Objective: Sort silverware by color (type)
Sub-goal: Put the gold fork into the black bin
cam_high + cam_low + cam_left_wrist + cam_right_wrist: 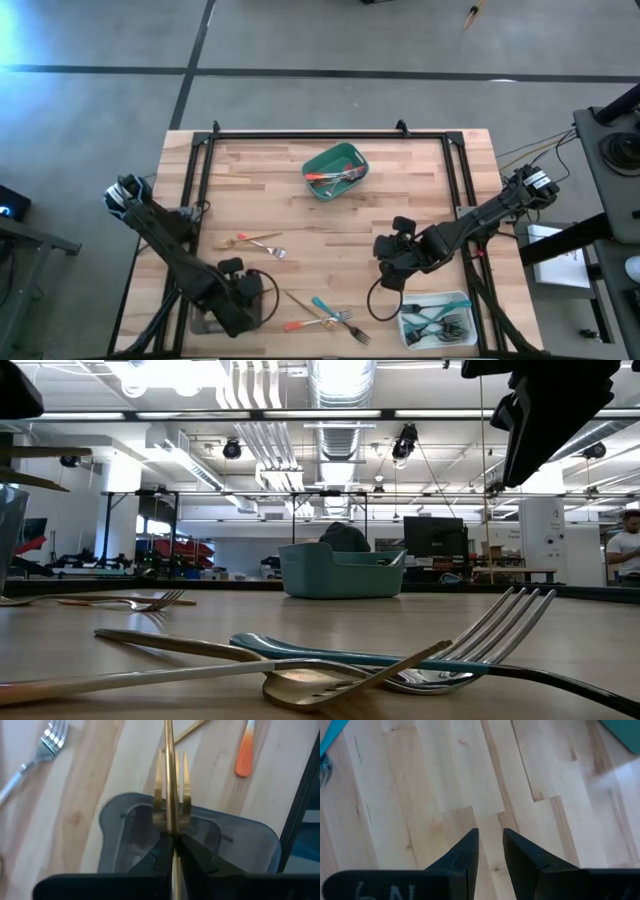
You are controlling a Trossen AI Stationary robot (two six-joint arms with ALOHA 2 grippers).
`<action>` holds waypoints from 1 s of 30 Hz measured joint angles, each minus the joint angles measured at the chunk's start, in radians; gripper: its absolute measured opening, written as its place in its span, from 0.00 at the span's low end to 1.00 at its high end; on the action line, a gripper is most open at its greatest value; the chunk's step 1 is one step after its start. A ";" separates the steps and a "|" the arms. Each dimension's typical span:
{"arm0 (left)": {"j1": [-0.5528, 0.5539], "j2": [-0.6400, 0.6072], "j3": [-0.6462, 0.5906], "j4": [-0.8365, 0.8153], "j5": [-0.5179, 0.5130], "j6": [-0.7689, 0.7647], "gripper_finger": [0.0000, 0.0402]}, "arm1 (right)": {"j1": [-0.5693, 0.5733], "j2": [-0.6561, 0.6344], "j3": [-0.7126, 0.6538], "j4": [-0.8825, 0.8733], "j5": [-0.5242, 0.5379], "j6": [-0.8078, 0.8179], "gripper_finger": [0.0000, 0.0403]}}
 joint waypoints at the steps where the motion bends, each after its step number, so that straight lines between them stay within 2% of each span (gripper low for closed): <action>1: 0.000 0.010 0.006 0.000 0.008 -0.004 0.05 | 0.000 0.000 0.000 0.000 0.000 0.000 0.20; 10: 0.000 0.040 0.105 -0.066 0.002 0.105 0.18 | -0.005 0.000 0.000 0.035 0.000 0.000 0.20; 13: 0.004 0.038 0.145 -0.227 -0.023 0.122 0.20 | -0.009 0.000 0.000 0.051 -0.001 0.000 0.20; 18: 0.033 0.023 0.182 -0.479 -0.132 0.119 0.21 | -0.026 0.000 0.000 0.054 0.000 -0.001 0.20; 21: 0.077 0.002 0.155 -0.488 -0.183 0.128 0.22 | -0.046 0.000 0.000 0.060 0.001 -0.001 0.20; 25: 0.162 -0.022 0.077 -0.483 -0.194 0.120 0.22 | -0.076 0.000 0.000 0.101 0.001 -0.001 0.20; 27: 0.213 -0.042 0.025 -0.458 -0.165 0.122 0.22 | -0.094 0.000 0.000 0.123 0.001 -0.001 0.20; 30: 0.298 -0.073 -0.062 -0.353 -0.054 0.226 0.22 | -0.119 0.000 0.000 0.153 0.001 -0.002 0.20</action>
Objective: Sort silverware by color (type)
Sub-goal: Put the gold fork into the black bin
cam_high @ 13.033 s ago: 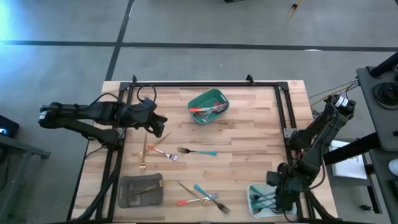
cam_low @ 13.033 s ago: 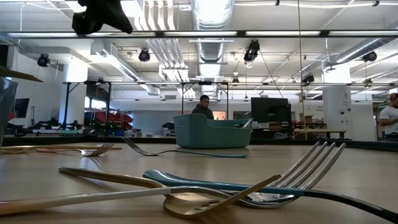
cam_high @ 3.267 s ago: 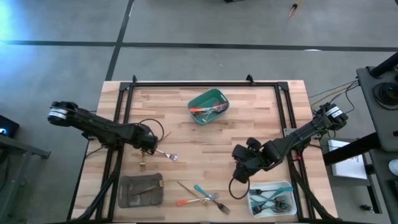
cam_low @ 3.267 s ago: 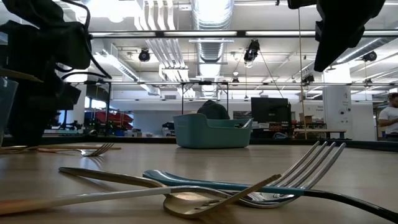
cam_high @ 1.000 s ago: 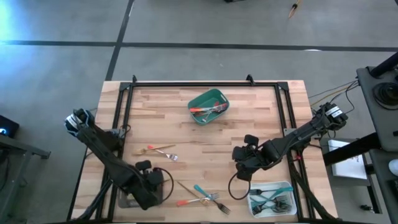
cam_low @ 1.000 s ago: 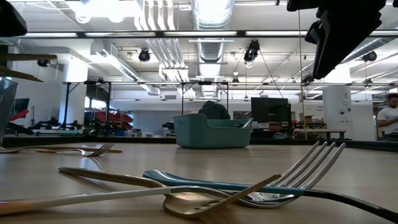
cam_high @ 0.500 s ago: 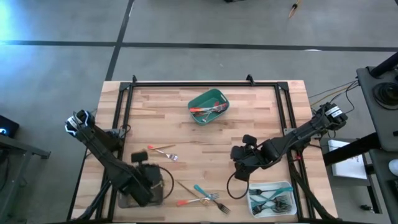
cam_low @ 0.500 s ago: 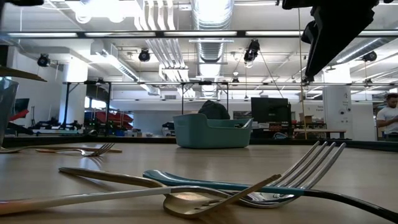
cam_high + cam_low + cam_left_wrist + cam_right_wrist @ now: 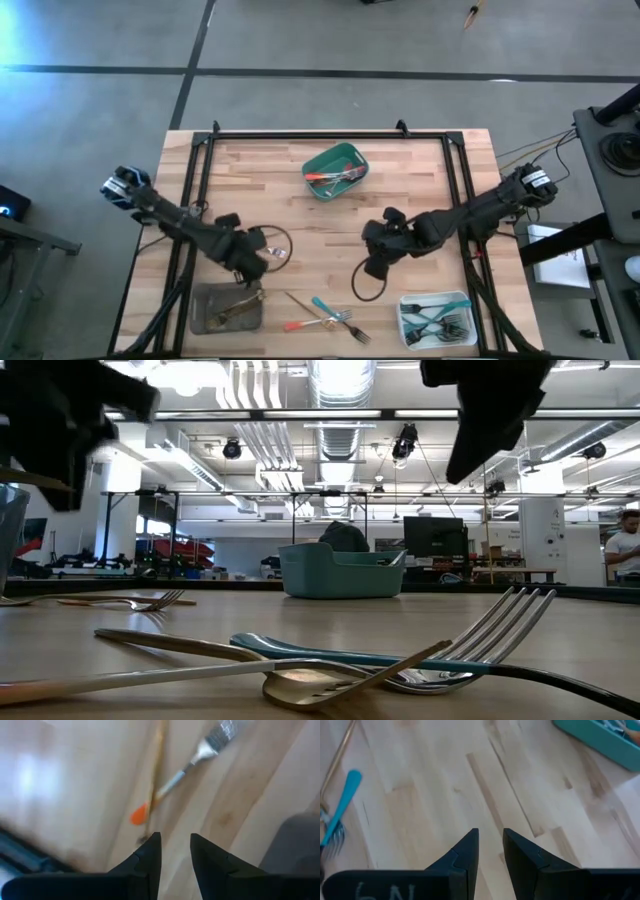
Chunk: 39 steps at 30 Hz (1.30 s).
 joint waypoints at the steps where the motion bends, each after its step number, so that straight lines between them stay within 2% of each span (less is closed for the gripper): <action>1: 0.026 -0.008 -0.029 0.041 0.039 0.042 0.22 | -0.007 0.000 0.000 0.008 0.000 0.000 0.20; 6: 0.142 -0.034 -0.145 0.144 0.064 0.129 0.22 | -0.043 0.000 0.000 0.010 0.005 0.005 0.20; 10: 0.206 -0.050 -0.191 0.171 0.063 0.134 0.22 | -0.047 0.000 0.000 0.005 0.131 0.090 0.20; 13: 0.226 -0.060 -0.193 0.228 0.064 0.157 0.22 | -0.048 0.000 0.000 0.003 0.185 0.067 0.20; 18: 0.246 -0.065 -0.160 0.289 0.059 0.195 0.22 | -0.047 0.000 0.000 0.006 0.179 0.019 0.20; 21: 0.247 -0.066 -0.121 0.325 0.006 0.241 0.22 | -0.047 0.000 0.000 0.007 0.179 0.018 0.20; 27: 0.249 -0.066 -0.028 0.525 -0.133 0.487 0.22 | -0.047 0.000 0.000 0.007 0.179 0.018 0.20; 30: 0.255 -0.067 0.004 0.643 -0.155 0.565 0.22 | -0.047 0.000 0.000 0.007 0.178 0.018 0.20; 35: 0.244 -0.068 0.011 0.767 -0.144 0.494 0.21 | -0.047 0.000 0.000 0.007 0.176 0.018 0.20; 39: 0.208 -0.086 -0.004 0.640 -0.143 0.462 0.19 | -0.047 0.000 0.000 0.008 0.176 0.018 0.20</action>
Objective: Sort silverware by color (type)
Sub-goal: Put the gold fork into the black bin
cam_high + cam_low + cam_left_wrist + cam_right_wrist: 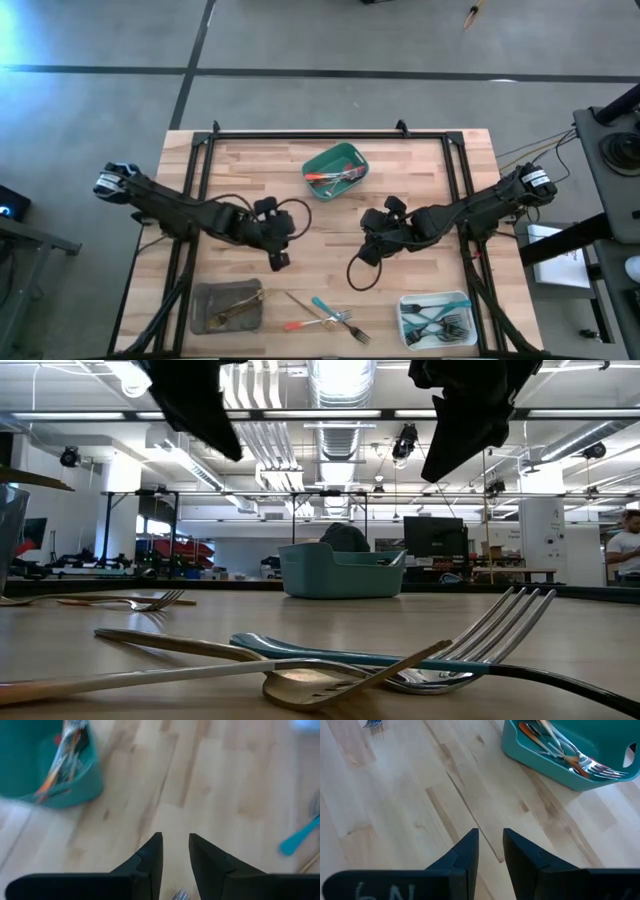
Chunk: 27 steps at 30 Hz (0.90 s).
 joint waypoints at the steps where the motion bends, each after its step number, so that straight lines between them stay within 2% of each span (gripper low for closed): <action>1: -0.006 -0.011 -0.011 -0.022 -0.016 -0.010 0.19 | 0.000 0.000 0.000 0.000 0.000 0.000 0.20; 5: -0.026 -0.064 -0.061 0.018 -0.094 0.021 0.19 | 0.000 0.000 0.000 0.000 0.000 0.000 0.20; 10: -0.031 -0.126 -0.164 0.275 -0.120 0.199 0.19 | 0.000 0.000 0.000 0.003 0.000 0.000 0.20; 17: -0.031 -0.227 -0.370 0.530 -0.126 0.201 0.19 | 0.000 0.000 0.000 0.003 0.000 0.000 0.20; 21: -0.031 -0.265 -0.385 0.552 -0.125 0.234 0.19 | 0.000 0.000 0.000 0.006 0.000 0.000 0.20; 27: -0.038 -0.261 -0.358 0.485 -0.102 0.259 0.19 | 0.000 0.000 0.000 0.016 0.000 0.000 0.20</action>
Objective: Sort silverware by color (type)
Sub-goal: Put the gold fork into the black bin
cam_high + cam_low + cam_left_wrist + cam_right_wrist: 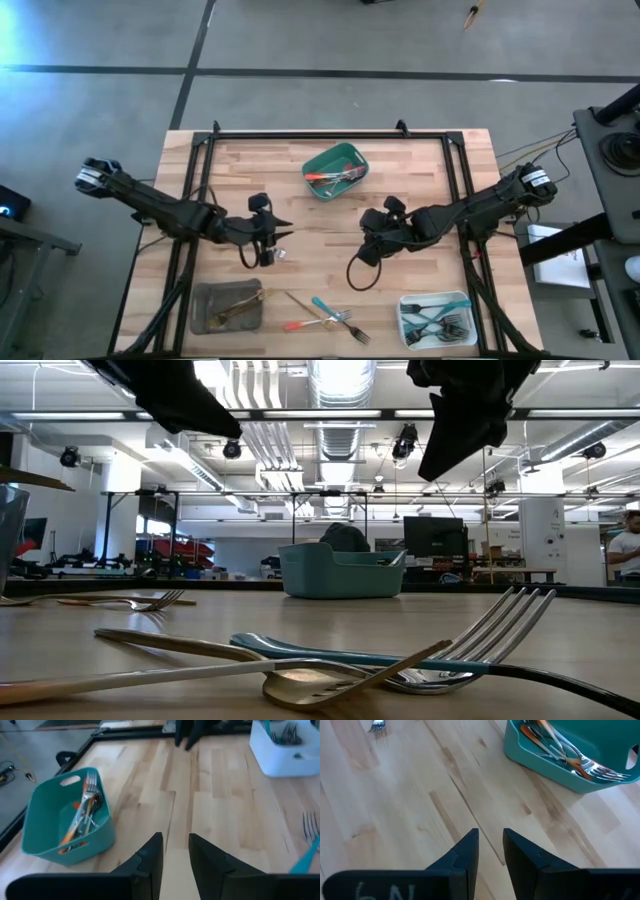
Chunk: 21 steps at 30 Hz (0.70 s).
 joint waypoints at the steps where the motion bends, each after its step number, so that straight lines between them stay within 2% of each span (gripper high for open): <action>1: 0.000 0.007 0.000 -0.003 0.007 0.000 0.19 | 0.000 0.000 0.000 0.003 0.000 0.000 0.20; 4: 0.008 0.012 -0.027 0.016 0.041 0.005 0.19 | 0.000 0.000 0.000 0.005 0.000 0.000 0.20; 14: 0.032 -0.002 -0.165 0.282 0.124 0.011 0.19 | 0.000 0.000 0.000 0.010 0.000 0.000 0.20; 21: 0.033 -0.009 -0.177 0.292 0.127 -0.007 0.19 | 0.000 0.000 0.000 0.010 0.000 0.000 0.20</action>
